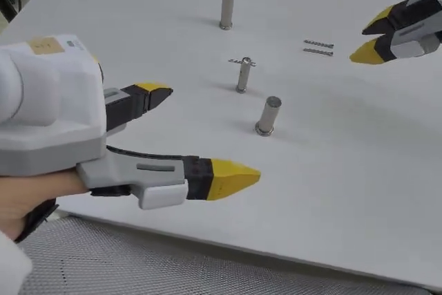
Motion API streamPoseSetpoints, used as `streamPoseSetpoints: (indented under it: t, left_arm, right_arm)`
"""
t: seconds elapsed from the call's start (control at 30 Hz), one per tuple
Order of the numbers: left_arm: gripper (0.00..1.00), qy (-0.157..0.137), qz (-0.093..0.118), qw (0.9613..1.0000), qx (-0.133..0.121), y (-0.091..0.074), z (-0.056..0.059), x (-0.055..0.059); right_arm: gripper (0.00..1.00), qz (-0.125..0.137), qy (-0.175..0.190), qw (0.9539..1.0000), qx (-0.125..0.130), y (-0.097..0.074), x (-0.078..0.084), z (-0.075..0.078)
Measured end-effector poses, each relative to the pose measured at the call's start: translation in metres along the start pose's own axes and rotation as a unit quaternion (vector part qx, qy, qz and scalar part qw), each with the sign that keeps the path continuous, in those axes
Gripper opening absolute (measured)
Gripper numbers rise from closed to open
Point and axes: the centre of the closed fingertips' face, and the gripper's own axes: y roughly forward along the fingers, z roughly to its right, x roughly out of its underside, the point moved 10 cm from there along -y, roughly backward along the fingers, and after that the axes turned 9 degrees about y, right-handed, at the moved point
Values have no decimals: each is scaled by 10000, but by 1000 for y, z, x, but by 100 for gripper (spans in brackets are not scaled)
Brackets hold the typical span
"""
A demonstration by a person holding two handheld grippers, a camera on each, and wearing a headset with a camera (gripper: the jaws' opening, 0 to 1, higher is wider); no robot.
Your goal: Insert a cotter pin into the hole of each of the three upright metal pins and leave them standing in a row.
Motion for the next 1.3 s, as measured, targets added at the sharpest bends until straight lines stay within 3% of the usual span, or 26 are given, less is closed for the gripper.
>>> streamPoseSetpoints:
  t: [0.13,0.3,0.5,0.7,0.97,1.3]
  left_arm:
    - [99,-75,77,9999,-7,2,2,0]
    - [99,-128,102,9998,-65,4,-1,-1]
    - [99,-145,64,9999,-45,6,0,-1]
    - [99,-191,124,9997,-72,7,-1,-4]
    - [99,-230,105,9996,-86,8,-2,-3]
    - [99,-324,40,9993,-157,6,-5,2]
  right_arm:
    - [22,-94,-177,9998,-52,9,-9,7]
    - [20,-431,-443,9980,-166,25,-17,19]
    - [15,-676,-563,9958,-261,42,-21,27]
    - [9,-799,-614,9946,-253,48,-28,25]
    - [4,-1050,-691,9918,-222,66,-33,44]
    - [2,-1384,-905,9854,-402,82,-31,39]
